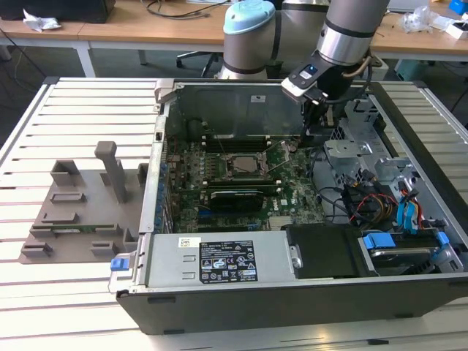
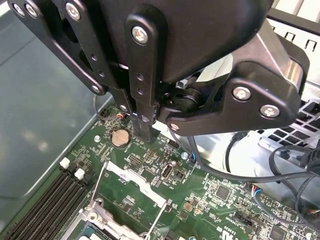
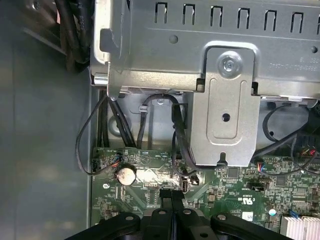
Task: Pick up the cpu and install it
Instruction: 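Close the cpu cover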
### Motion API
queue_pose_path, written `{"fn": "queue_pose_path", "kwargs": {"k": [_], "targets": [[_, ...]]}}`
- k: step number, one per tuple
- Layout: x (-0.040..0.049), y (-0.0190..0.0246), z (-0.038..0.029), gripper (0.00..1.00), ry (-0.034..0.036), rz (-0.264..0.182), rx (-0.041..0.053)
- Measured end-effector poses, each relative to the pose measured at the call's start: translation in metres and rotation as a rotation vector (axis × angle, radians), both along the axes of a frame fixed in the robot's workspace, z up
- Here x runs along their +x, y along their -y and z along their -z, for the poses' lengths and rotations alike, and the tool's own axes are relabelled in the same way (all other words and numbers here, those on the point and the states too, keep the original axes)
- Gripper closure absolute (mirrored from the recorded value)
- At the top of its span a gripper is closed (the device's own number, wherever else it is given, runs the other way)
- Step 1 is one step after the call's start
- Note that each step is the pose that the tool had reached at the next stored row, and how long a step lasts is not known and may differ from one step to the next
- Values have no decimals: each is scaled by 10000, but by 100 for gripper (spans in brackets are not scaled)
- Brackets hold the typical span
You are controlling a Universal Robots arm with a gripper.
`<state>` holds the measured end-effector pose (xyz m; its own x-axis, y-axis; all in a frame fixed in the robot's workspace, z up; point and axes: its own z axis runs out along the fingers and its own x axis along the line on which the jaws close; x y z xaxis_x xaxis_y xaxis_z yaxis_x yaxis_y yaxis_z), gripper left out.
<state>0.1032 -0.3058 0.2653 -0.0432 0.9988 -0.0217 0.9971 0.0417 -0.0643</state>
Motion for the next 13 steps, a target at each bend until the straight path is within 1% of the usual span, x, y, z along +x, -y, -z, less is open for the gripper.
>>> {"fn": "queue_pose_path", "kwargs": {"k": [10,13], "targets": [[0,0,85,89,-2,0,1],[-30,0,110,89,-3,-1,1]]}}
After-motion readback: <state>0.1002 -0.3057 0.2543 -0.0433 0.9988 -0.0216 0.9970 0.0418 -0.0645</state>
